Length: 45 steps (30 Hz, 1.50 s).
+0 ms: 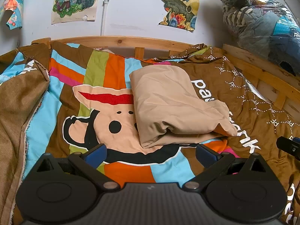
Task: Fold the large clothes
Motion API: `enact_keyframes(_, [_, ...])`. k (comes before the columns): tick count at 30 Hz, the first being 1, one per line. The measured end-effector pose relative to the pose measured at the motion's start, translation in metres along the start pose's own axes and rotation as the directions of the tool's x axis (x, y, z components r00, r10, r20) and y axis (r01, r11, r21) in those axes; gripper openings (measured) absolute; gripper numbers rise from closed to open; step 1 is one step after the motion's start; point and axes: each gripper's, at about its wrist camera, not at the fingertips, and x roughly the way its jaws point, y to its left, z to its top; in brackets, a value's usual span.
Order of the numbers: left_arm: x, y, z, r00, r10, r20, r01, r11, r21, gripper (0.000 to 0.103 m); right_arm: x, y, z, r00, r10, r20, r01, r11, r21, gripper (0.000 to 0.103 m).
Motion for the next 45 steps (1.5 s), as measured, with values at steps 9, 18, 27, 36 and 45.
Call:
enact_keyframes(9, [-0.0005, -0.0003, -0.0005, 1.000, 0.001, 0.001, -0.001, 1.000, 0.000, 0.102, 0.0001, -0.0003, 0.0000, 1.000, 0.000, -0.002, 0.000, 1.000, 0.000, 0.102])
enact_keyframes(18, [-0.0001, 0.0011, -0.0002, 1.000, -0.001, 0.004, 0.001, 1.000, 0.001, 0.102, 0.0003, -0.0011, 0.0002, 1.000, 0.000, -0.003, 0.000, 1.000, 0.000, 0.102])
enact_keyframes(27, [-0.0015, 0.0009, -0.0005, 1.000, 0.000, 0.008, 0.000, 1.000, -0.001, 0.102, 0.0002, -0.0019, 0.0002, 1.000, -0.002, -0.002, 0.002, 1.000, 0.001, 0.102])
enact_keyframes(36, [-0.0020, -0.0012, -0.0005, 1.000, 0.002, 0.008, -0.002, 1.000, -0.001, 0.102, -0.0002, -0.0027, -0.0012, 1.000, -0.006, 0.003, 0.006, 1.000, 0.007, 0.102])
enact_keyframes(45, [-0.0022, -0.0036, 0.0006, 1.000, 0.023, 0.001, -0.023, 1.000, 0.013, 0.102, -0.0004, -0.0028, -0.0010, 1.000, -0.007, 0.002, 0.007, 1.000, 0.007, 0.102])
